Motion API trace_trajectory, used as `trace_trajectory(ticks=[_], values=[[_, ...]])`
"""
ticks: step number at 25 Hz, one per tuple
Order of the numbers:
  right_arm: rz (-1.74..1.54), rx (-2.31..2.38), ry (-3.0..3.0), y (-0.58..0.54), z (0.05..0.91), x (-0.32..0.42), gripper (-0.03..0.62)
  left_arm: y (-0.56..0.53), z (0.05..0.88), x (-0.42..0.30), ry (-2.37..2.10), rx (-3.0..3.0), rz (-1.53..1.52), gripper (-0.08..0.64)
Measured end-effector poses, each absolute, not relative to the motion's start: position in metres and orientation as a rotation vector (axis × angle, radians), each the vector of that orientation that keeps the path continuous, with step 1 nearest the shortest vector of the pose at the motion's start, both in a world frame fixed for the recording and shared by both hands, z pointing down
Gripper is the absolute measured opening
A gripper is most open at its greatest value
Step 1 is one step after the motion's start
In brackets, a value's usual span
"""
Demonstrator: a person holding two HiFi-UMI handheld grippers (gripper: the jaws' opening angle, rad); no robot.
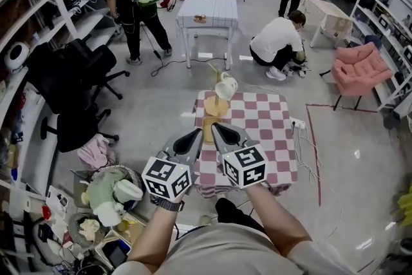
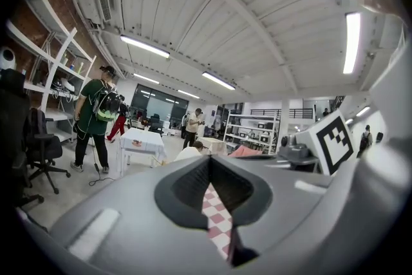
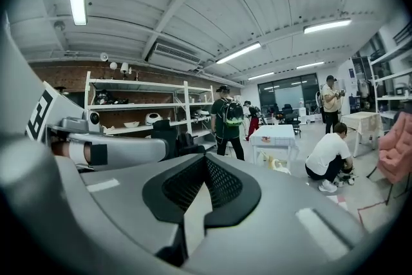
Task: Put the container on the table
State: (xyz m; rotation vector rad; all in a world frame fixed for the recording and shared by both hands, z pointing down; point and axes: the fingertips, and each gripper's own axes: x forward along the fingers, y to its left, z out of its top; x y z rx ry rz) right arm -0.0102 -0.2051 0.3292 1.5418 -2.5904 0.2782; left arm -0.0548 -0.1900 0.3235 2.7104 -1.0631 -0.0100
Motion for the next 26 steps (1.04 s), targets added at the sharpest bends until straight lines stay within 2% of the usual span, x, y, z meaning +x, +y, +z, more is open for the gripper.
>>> trace_trajectory(ticks=[26], values=[[0.265, 1.543, -2.587, -0.1983, 0.3303, -0.0125, 0.009, -0.1859, 0.3214, -0.0555, -1.070, 2.721, -0.013, 0.002]])
